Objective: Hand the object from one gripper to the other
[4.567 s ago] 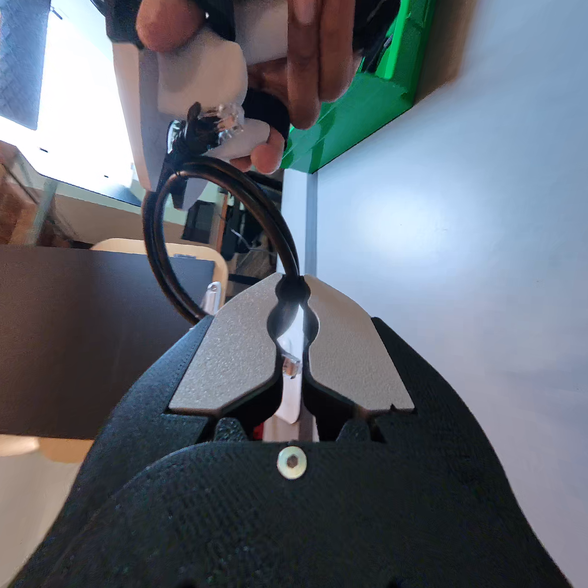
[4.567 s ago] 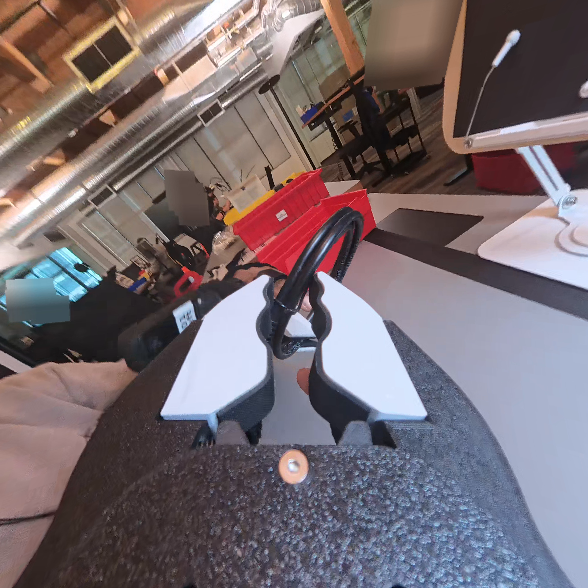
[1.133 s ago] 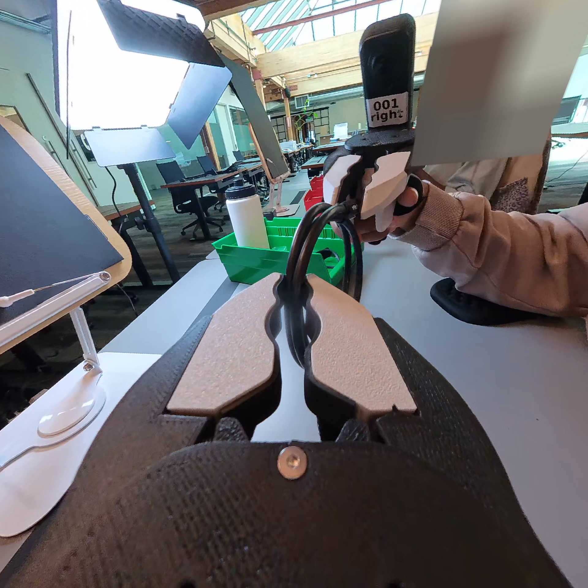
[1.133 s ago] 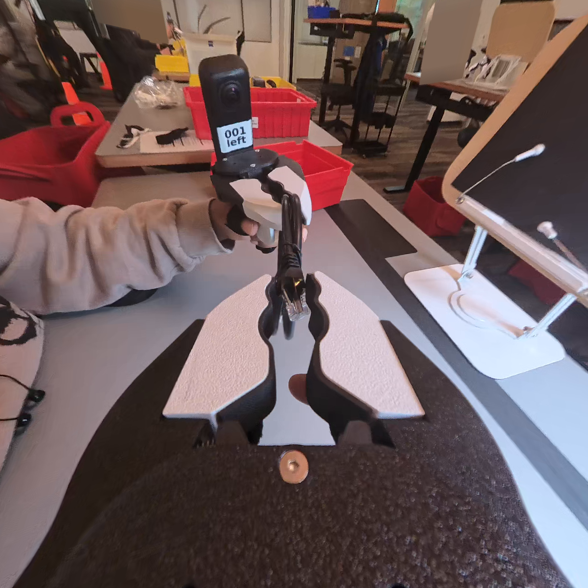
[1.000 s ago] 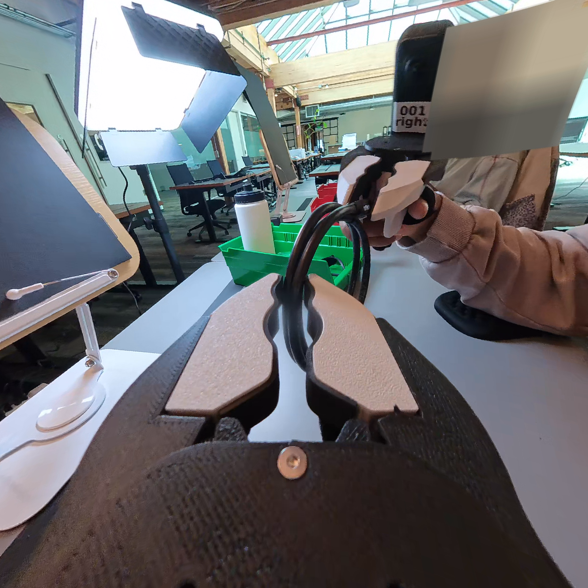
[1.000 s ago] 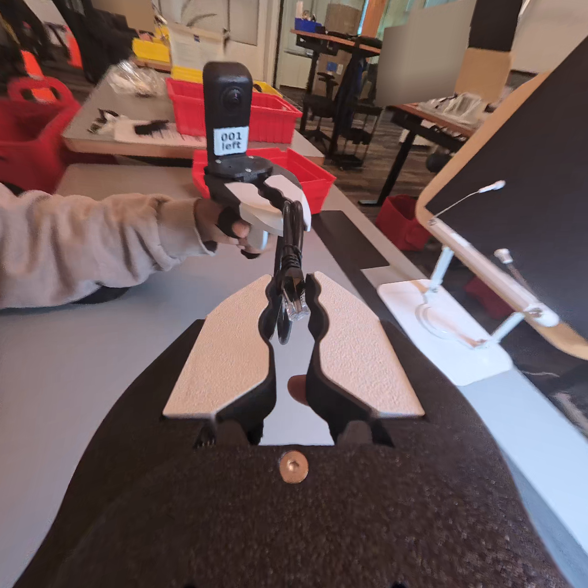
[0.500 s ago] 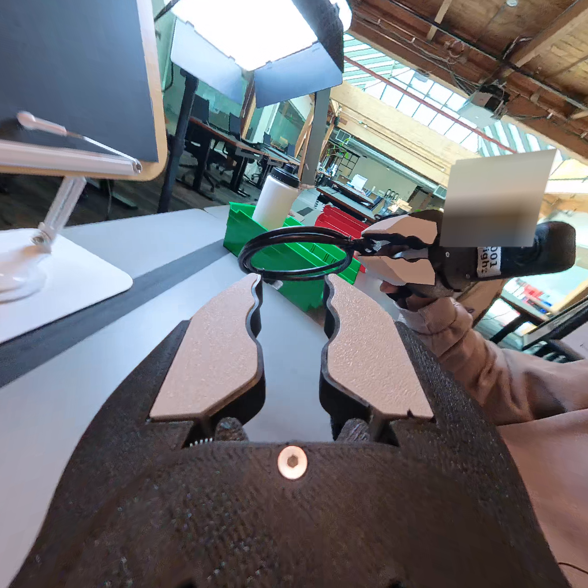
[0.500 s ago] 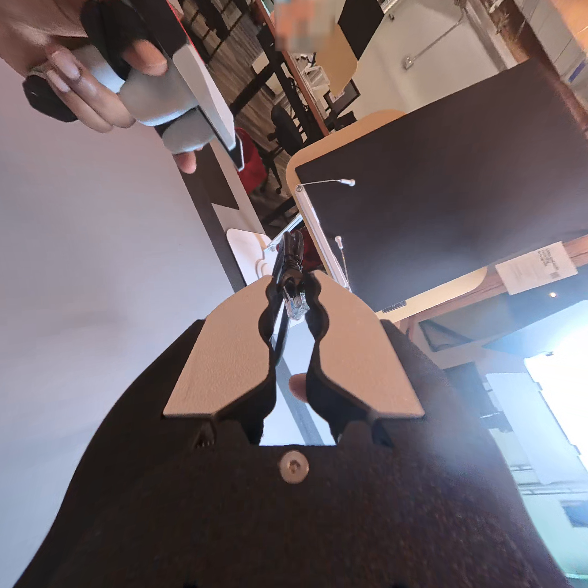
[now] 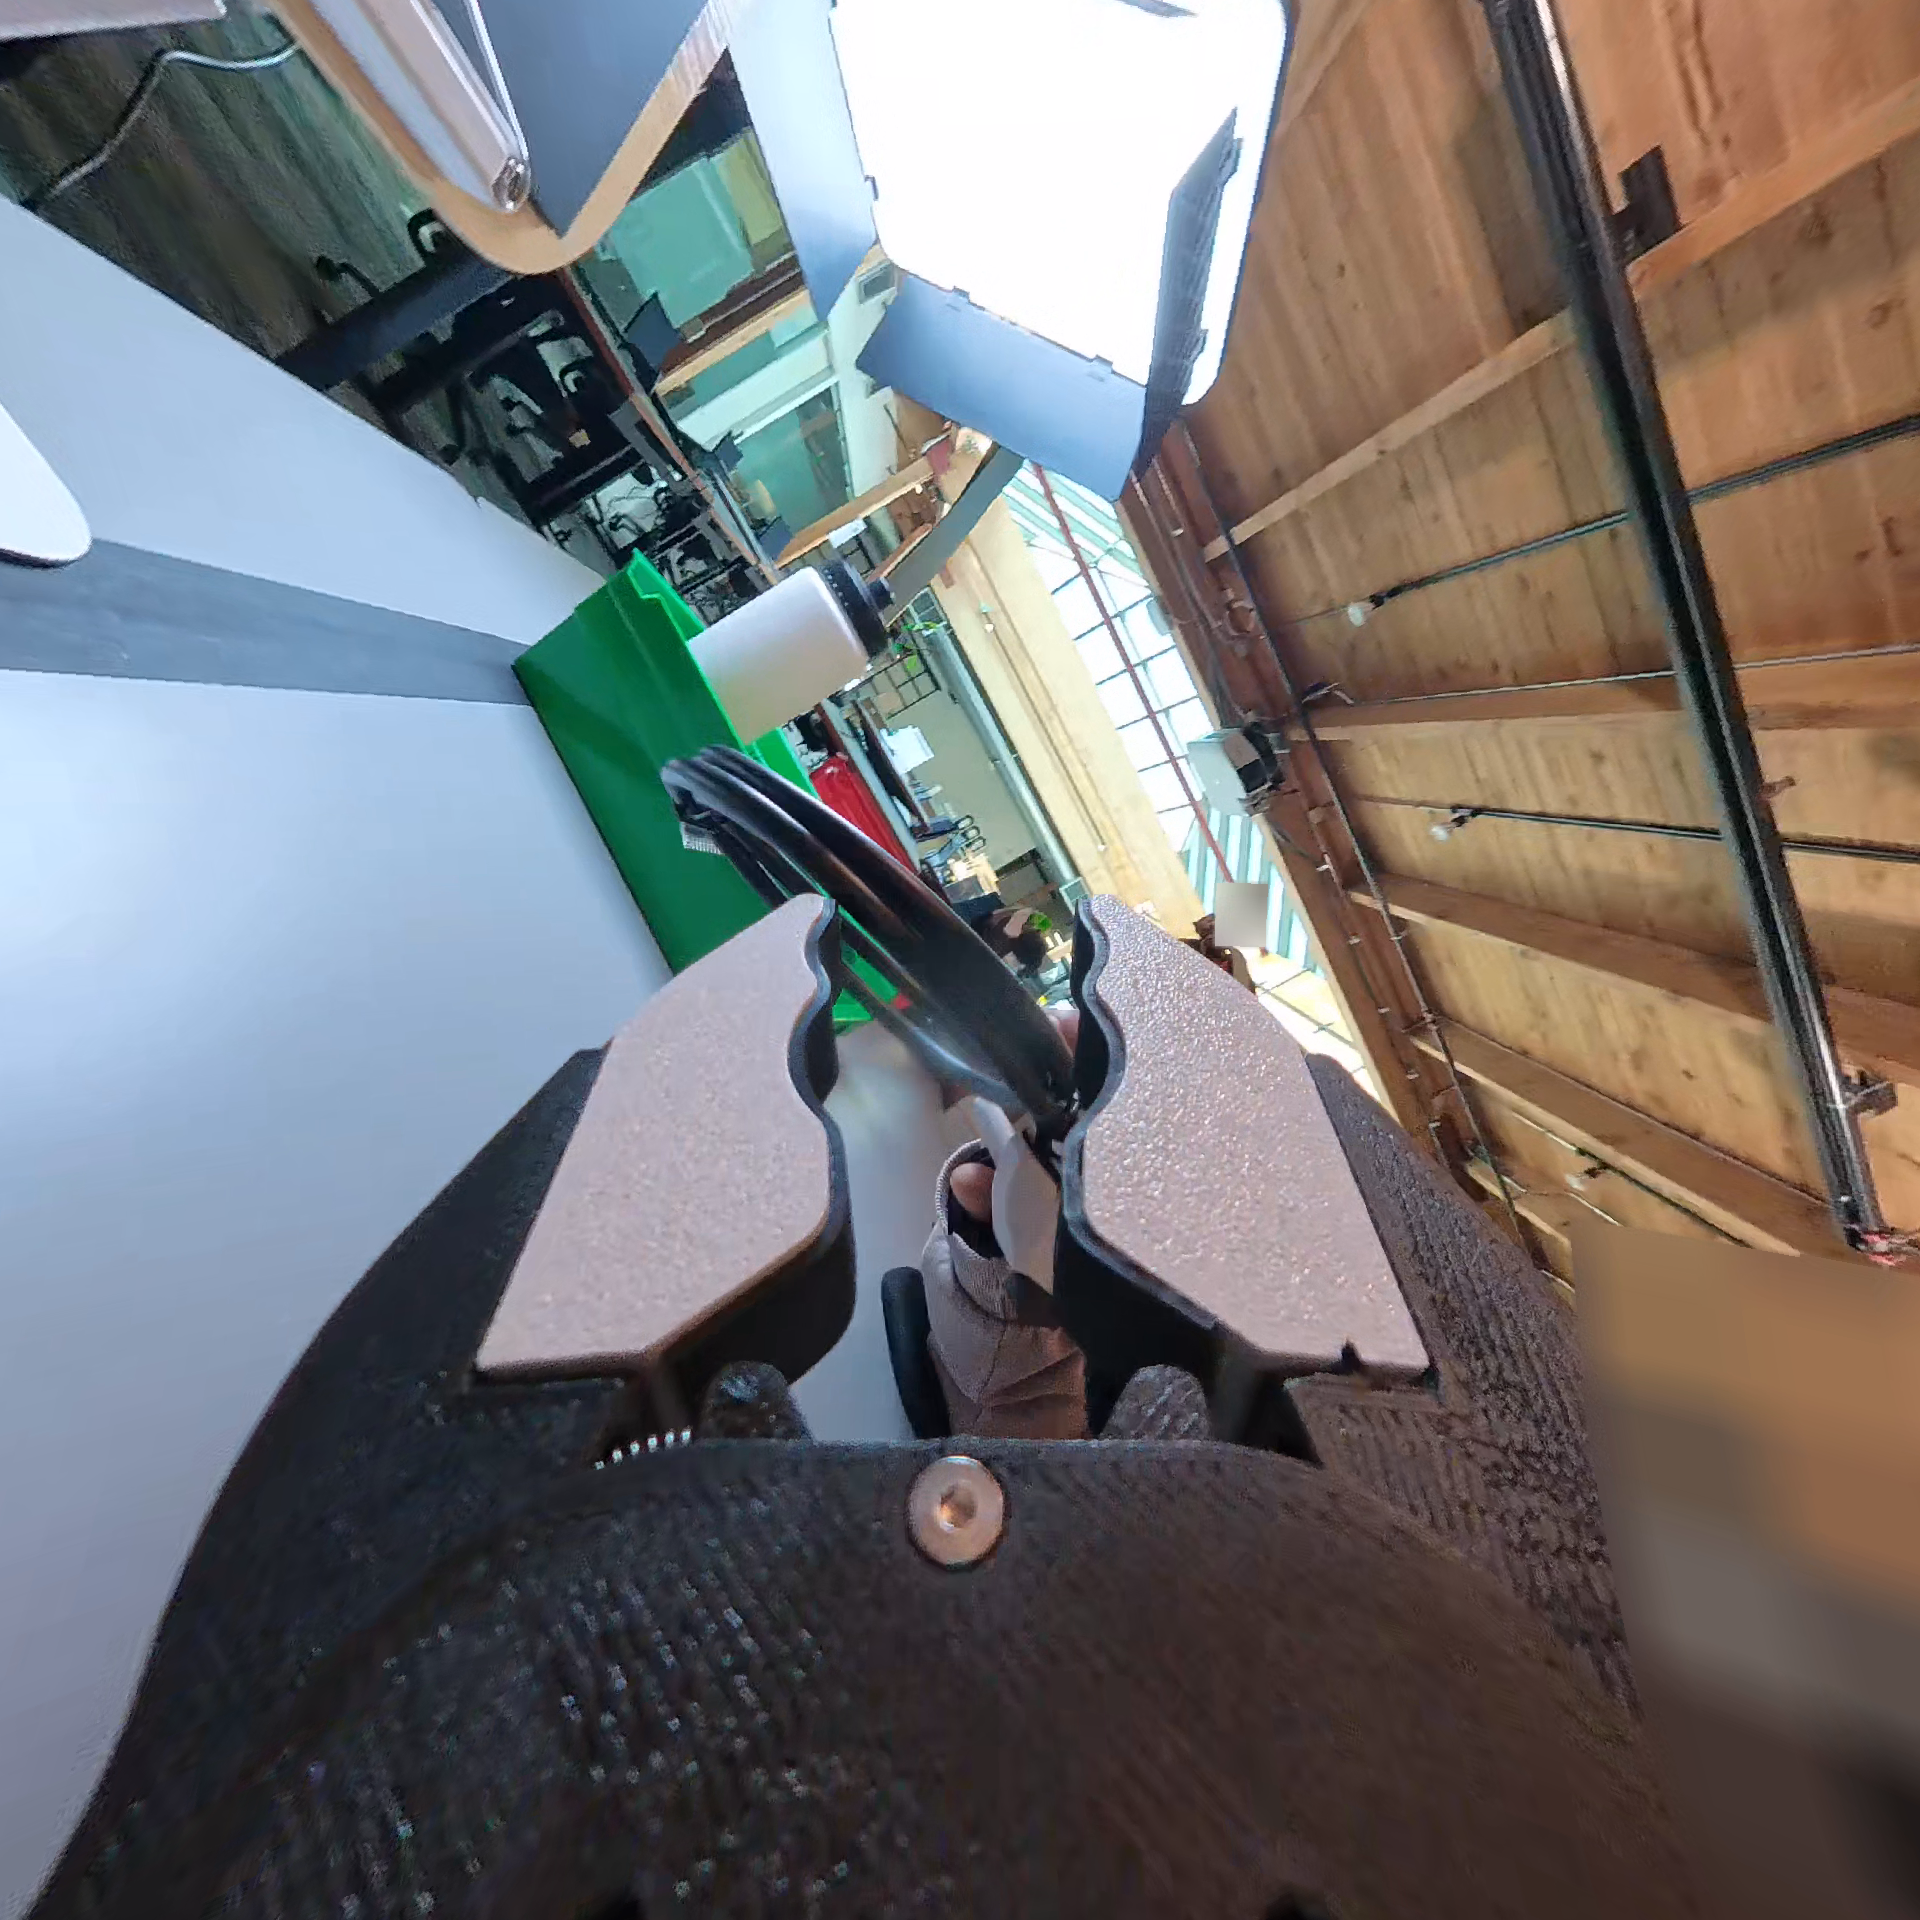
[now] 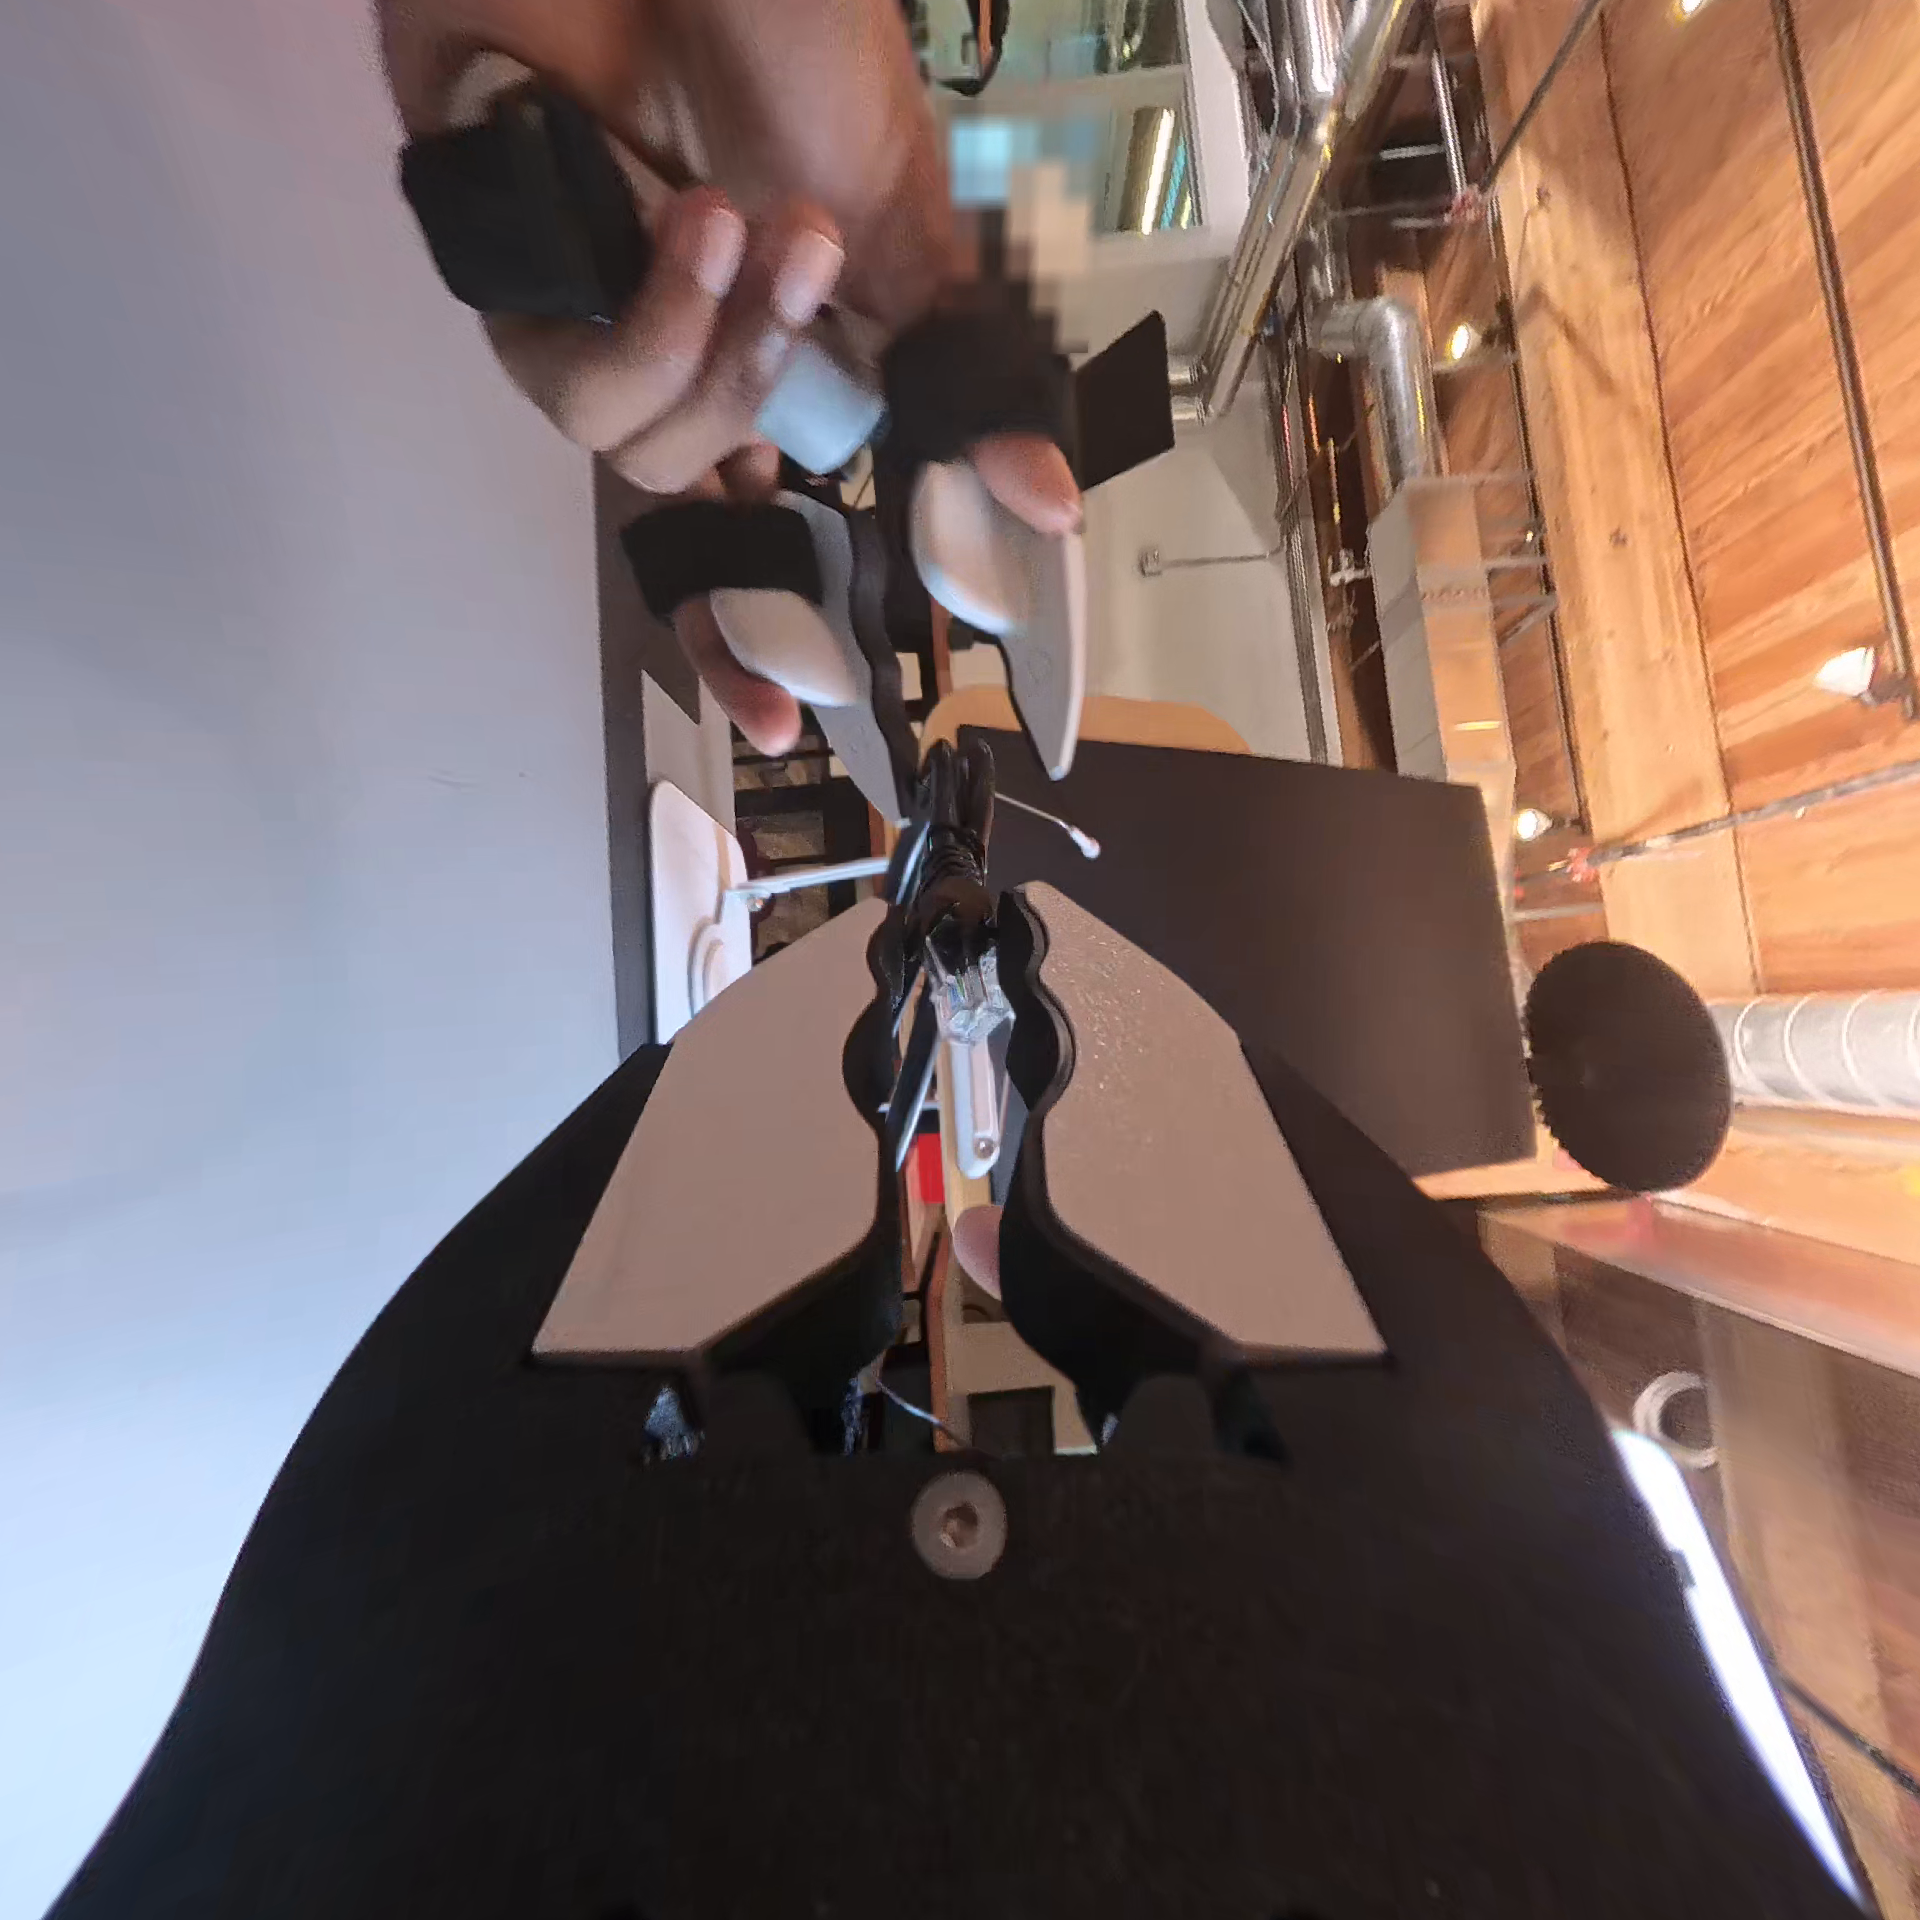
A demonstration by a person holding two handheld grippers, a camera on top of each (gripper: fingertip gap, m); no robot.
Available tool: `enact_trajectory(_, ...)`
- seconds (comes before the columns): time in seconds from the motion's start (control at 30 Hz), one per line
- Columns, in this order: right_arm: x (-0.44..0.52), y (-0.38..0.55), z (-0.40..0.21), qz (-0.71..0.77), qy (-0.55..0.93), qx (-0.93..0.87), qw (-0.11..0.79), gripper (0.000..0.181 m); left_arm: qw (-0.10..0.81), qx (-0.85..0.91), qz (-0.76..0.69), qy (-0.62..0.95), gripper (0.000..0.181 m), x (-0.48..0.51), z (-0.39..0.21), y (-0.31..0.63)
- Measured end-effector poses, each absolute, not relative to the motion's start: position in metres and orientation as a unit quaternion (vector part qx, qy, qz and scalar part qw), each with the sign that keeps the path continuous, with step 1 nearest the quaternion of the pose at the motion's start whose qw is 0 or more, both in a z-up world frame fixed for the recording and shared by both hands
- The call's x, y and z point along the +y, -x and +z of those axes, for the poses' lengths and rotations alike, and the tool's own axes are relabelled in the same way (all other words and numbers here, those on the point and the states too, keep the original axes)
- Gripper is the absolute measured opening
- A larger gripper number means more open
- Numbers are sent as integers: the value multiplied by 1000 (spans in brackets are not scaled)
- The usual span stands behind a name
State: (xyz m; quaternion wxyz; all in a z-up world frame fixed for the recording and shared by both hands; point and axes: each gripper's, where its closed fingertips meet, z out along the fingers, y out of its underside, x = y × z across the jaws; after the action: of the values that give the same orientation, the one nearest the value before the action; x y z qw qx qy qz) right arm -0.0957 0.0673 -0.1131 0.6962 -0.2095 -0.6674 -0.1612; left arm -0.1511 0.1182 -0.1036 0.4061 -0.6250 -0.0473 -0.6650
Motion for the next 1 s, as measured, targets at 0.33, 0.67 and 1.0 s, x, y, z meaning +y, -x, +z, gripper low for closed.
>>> enact_trajectory(0.33, 55, 112, -143, -118, 219, -688, 682, 17, 459, 36, -597, 657, 16, 114, -106, 153)
enact_trajectory(0.67, 60, 91, -94, 352, 450, -564, 596, 33, 642, 278, -363, 616, 12, 76, -53, 158)
enact_trajectory(1.0, 66, 46, -47, 575, 452, -486, 479, 46, 628, 387, -427, 523, 12, 22, -22, 118)
